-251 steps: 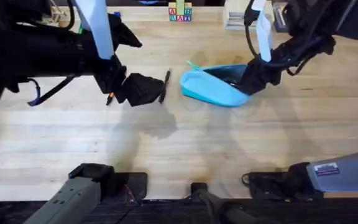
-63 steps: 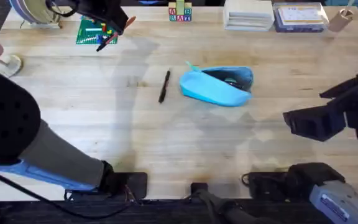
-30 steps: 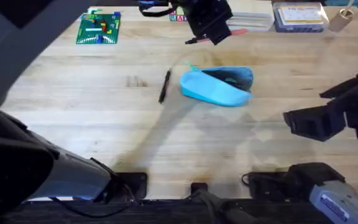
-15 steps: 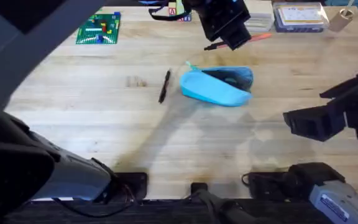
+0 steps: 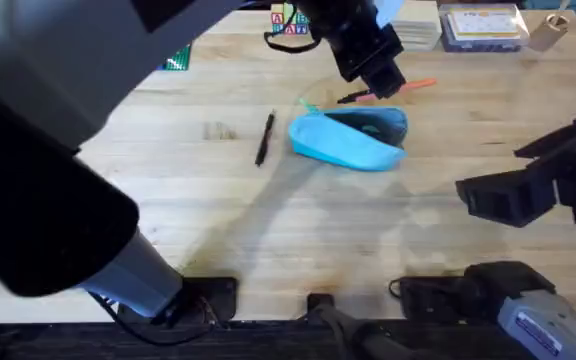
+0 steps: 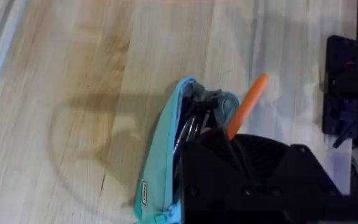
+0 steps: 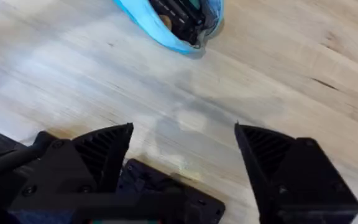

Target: Unzip the bag, pick up the pens from the table one at a time and place them inside, then zip the bag closed.

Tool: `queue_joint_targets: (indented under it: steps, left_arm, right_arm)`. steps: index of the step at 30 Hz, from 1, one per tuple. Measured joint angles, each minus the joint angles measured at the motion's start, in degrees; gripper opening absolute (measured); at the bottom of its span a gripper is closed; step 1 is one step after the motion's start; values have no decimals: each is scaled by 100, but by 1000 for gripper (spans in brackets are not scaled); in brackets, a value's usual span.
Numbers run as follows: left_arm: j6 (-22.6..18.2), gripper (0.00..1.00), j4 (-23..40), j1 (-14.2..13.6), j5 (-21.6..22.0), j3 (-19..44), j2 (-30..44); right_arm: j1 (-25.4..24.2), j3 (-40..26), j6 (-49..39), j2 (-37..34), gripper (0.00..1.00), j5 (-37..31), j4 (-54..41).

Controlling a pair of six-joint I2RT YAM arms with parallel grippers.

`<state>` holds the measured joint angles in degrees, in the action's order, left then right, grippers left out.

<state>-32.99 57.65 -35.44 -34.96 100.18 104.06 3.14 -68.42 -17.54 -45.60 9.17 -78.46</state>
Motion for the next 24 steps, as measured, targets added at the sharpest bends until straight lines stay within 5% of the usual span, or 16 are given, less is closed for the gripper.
queue_joint_targets:
  steps: [24]
  left_arm:
    - [0,42,-23,0,-39,2,763]
  right_arm:
    - [0,0,0,2,998,0,0]
